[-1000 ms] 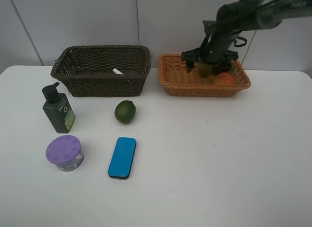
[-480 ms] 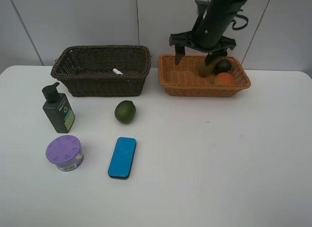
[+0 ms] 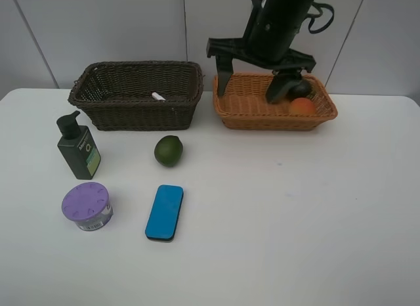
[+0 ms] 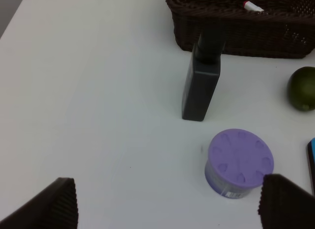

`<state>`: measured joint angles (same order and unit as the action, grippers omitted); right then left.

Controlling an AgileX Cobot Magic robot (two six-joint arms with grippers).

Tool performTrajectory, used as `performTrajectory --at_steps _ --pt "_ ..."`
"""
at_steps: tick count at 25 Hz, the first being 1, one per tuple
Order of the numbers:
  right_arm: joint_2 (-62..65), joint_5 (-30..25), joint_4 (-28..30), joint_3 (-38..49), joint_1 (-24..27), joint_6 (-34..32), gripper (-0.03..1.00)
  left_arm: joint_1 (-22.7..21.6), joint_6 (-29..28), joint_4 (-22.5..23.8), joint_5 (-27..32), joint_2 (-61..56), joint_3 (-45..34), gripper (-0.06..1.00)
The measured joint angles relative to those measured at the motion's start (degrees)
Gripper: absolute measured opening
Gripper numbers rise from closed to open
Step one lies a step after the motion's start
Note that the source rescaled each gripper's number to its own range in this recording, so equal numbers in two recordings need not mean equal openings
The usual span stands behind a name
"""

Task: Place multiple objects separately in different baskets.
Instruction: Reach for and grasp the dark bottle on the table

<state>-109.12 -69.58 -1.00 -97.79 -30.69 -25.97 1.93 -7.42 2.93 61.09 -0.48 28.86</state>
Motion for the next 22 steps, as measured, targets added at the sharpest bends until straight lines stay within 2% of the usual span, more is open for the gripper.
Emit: performTrajectory --at_steps 5,13,22 --pt "6.47 -0.27 3.57 1.31 -3.18 -1.90 1.00 0.00 0.00 0.00 0.00 0.00 0.00 0.97" --pt "23.50 -0.39 7.68 9.65 -7.05 -2.69 1.00 0.00 0.00 0.00 -0.05 0.00 0.00 0.97" --pt "45.32 -0.46 11.87 22.95 -7.04 -1.08 1.00 0.00 0.00 0.00 -0.05 0.00 0.00 0.97"
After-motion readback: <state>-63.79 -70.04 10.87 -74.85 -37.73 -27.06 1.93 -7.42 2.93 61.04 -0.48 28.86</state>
